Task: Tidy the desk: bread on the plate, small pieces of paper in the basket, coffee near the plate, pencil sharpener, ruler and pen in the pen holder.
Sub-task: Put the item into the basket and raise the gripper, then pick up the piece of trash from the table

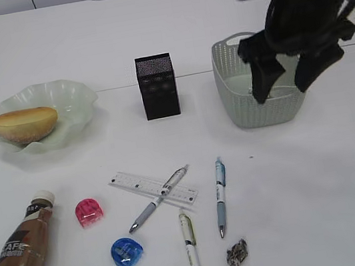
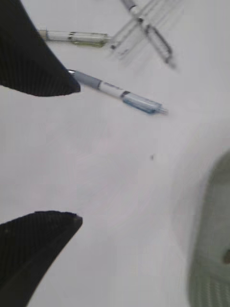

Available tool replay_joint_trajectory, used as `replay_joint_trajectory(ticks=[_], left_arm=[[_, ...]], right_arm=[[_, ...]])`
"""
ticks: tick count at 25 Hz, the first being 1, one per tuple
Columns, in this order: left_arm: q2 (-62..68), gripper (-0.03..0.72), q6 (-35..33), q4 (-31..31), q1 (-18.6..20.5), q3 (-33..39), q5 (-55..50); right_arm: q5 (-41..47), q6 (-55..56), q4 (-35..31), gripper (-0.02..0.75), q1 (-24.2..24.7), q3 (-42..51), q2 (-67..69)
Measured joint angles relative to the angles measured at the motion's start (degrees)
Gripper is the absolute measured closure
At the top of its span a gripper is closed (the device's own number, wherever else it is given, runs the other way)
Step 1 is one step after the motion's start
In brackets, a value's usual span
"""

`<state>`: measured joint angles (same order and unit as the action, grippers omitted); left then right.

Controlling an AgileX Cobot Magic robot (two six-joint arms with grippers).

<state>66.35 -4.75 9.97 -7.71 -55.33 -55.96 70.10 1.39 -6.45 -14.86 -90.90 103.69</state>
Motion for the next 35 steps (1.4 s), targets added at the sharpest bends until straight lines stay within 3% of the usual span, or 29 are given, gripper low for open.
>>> replay_joint_trajectory(ticks=[7, 16, 35], left_arm=[[0.0, 0.191, 0.0, 0.0, 0.0, 0.0, -0.2], [0.0, 0.192, 0.0, 0.0, 0.0, 0.0, -2.3], [0.0, 0.192, 0.0, 0.1, 0.0, 0.0, -2.5]], right_arm=[[-0.3, -1.9, 0.1, 0.192, -9.7, 15.3, -4.5], [-11.7, -1.4, 0.0, 0.192, -20.7, 25.4, -4.5], [-18.1, -0.8, -1.6, 0.192, -21.7, 25.5, 6.6]])
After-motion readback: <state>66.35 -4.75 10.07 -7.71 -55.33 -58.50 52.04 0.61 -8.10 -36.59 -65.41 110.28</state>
